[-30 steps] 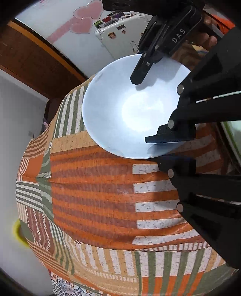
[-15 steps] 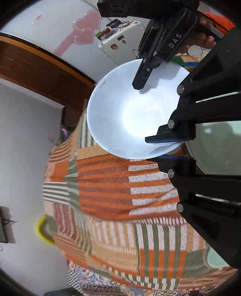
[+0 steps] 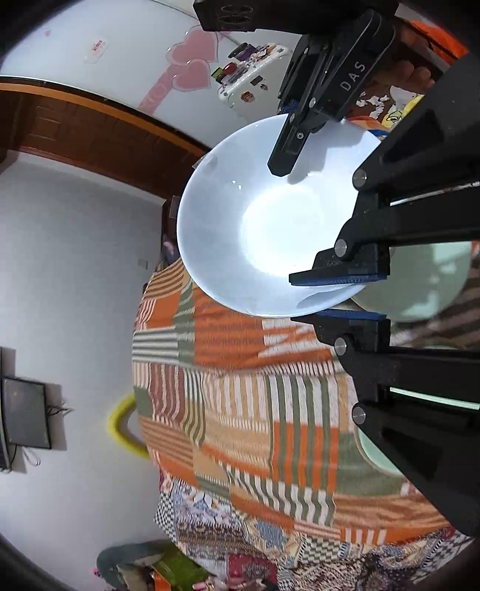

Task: Organize plates and bowls
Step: 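Lift the spotted white bowl with both grippers and carry it over the stack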

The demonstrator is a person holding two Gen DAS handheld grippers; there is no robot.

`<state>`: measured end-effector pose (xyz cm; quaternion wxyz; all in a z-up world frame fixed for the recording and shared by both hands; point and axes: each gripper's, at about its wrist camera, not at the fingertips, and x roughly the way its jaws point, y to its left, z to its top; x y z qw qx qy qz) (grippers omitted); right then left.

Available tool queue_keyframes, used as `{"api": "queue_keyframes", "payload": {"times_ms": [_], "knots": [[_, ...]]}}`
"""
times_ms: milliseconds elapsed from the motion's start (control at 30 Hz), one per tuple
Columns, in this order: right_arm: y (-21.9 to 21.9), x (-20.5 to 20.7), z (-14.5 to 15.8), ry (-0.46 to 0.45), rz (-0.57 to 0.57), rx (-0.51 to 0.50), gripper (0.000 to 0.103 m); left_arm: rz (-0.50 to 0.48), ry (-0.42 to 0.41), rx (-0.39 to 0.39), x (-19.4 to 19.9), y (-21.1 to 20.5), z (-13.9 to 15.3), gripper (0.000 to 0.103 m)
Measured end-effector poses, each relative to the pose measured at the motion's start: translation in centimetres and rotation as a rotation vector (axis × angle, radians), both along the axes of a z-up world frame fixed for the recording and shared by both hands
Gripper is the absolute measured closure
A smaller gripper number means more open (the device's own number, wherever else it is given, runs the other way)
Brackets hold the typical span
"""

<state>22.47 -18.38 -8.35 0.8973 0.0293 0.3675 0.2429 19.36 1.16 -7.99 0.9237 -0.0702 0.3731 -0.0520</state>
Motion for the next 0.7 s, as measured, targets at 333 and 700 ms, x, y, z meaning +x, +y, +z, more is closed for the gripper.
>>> {"api": "queue_keyframes", "payload": {"times_ms": [333,700], "knots": [[4.8,-2.4,-0.6,0.003,0.102,0.04,0.087,0.096,-0.017,0.021,-6.3,4.6,0.3,0.093],[9.5,-4.3,-2.6,0.047,0.188,0.03,0.087,0.183,0.031,0.035,-8.9,9.2,-2.2,0.093]]}}
